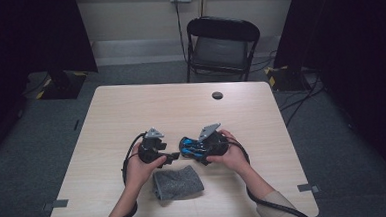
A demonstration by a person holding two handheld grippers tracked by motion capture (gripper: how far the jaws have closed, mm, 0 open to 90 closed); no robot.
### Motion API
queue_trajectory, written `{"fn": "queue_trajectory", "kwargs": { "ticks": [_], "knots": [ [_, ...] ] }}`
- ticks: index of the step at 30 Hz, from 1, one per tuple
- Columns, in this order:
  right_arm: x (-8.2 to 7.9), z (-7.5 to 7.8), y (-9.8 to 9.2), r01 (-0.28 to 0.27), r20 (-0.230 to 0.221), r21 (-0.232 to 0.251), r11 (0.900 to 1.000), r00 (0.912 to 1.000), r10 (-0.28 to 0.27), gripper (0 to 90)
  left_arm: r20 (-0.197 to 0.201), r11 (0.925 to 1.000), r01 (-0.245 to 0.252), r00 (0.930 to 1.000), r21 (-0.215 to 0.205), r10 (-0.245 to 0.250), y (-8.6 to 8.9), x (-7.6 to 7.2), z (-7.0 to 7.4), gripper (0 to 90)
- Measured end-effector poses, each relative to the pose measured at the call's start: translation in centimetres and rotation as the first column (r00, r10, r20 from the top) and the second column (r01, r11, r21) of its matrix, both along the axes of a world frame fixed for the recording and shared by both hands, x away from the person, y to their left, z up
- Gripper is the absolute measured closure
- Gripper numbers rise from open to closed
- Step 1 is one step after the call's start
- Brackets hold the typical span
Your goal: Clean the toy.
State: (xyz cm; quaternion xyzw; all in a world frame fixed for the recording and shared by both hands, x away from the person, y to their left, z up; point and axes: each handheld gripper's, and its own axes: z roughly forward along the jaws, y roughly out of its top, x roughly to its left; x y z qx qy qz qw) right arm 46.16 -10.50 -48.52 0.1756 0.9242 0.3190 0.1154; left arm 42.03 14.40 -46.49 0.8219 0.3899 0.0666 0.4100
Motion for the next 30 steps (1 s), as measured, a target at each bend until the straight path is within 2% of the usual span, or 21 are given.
{"fn": "queue_trajectory", "kwargs": {
  "ticks": [3,4,8,11,15,17,19,25,30],
  "knots": [
    [-0.1,-0.1,-0.2,0.0,0.006,0.014,1.0,1.0,0.0,19.3,0.003,0.9996,0.028,0.9996,-0.005,-0.028,0.2,-0.6,0.3,27.5],
    [-0.1,-0.2,-0.4,0.003,0.007,0.02,1.0,1.0,-0.004,19.3,0.007,0.9993,0.036,0.9993,0.005,-0.036,0.4,-0.8,0.4,27.2],
    [-0.3,-0.1,-0.5,0.023,-0.003,0.006,1.0,0.9997,-0.023,19.8,0.005,0.9998,0.022,0.9998,0.001,-0.022,1.1,-1.2,0.6,24.8],
    [-0.6,0.0,-0.8,0.038,0.012,0.001,0.999,0.9992,-0.038,22.9,0.012,0.9998,0.016,0.9998,-0.015,-0.016,1.3,-1.6,0.9,23.7],
    [-1.1,0.1,-1.5,0.078,0.003,0.03,0.996,0.9969,-0.078,25.5,0.021,0.9987,0.049,0.9986,-0.016,-0.049,1.1,-2.1,1.5,22.3],
    [-1.3,0.2,-1.7,0.094,0.001,0.028,0.995,0.9956,-0.094,26.5,0.023,0.9979,0.063,0.9977,-0.012,-0.063,1.0,-2.4,1.7,22.3],
    [-1.5,0.2,-1.8,0.113,-0.002,0.025,0.993,0.9936,-0.113,26.5,0.025,0.9969,0.074,0.997,-0.027,-0.073,0.8,-2.6,1.8,22.1],
    [-1.9,0.1,-2.0,0.157,0.006,0.037,0.987,0.9876,-0.157,26.4,0.017,0.9918,0.126,0.992,-0.025,-0.125,0.3,-3.5,1.8,20.6],
    [-2.1,0.0,-2.4,0.17,0.006,0.055,0.984,0.9854,-0.17,26.2,0.013,0.9899,0.14,0.9901,-0.023,-0.14,0.3,-4.0,1.6,18.6]
  ]
}}
